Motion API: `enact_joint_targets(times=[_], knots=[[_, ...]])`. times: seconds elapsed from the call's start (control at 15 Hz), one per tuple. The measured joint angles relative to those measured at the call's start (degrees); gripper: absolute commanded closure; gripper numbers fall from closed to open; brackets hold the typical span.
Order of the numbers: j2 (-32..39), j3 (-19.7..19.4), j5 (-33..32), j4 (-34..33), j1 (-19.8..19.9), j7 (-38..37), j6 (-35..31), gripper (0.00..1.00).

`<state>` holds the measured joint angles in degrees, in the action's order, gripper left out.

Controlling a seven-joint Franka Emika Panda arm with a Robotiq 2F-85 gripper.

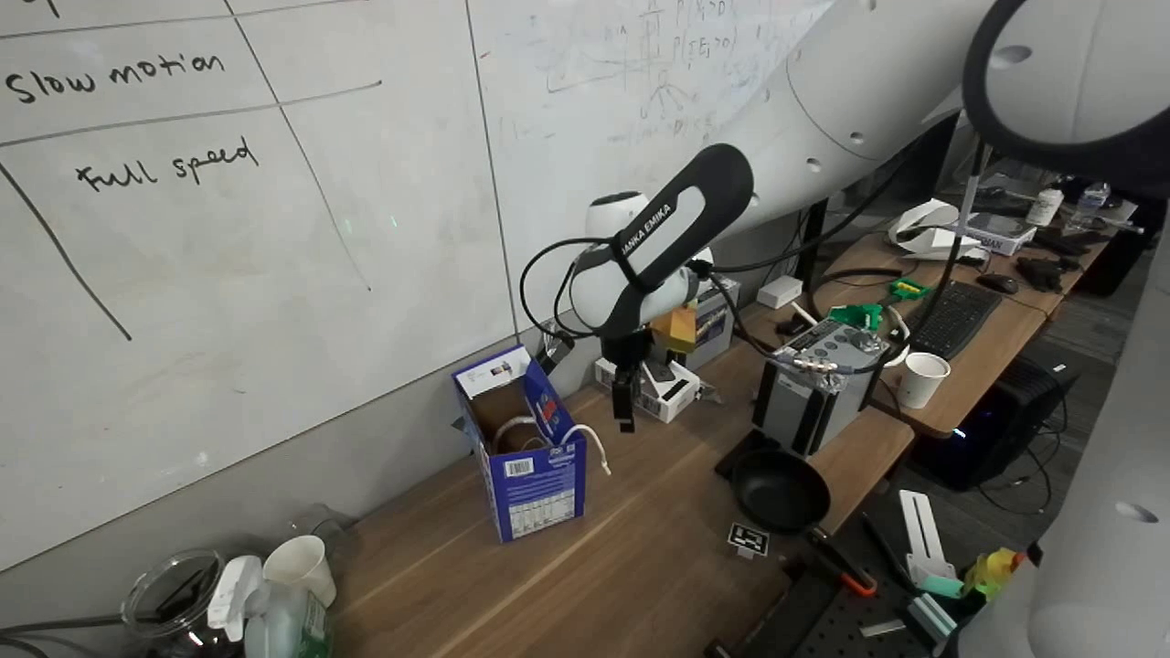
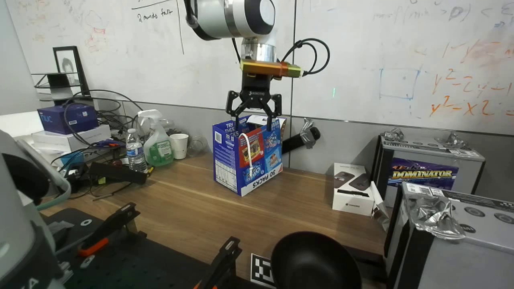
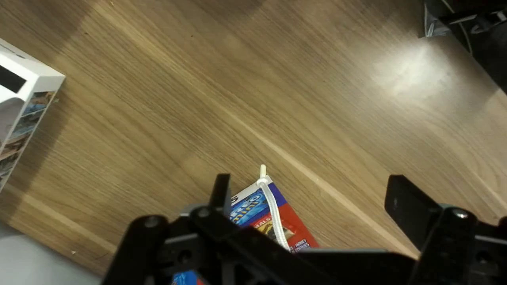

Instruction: Put the white ropes inside the blue box

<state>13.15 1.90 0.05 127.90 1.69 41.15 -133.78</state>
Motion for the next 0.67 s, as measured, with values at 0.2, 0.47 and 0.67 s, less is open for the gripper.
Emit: enact_joint_targets(times=[0.2,0.47,0.67], knots=[[3.04,1.03,1.91,0.33,0.51,2.65,-3.39,0.0],[4.89,2.87,5.02,1.25,1.86,6.06,-6.68,0.0],[5.24,4.27,7.51,2.51,3.01,9.23,-9.52,0.0]])
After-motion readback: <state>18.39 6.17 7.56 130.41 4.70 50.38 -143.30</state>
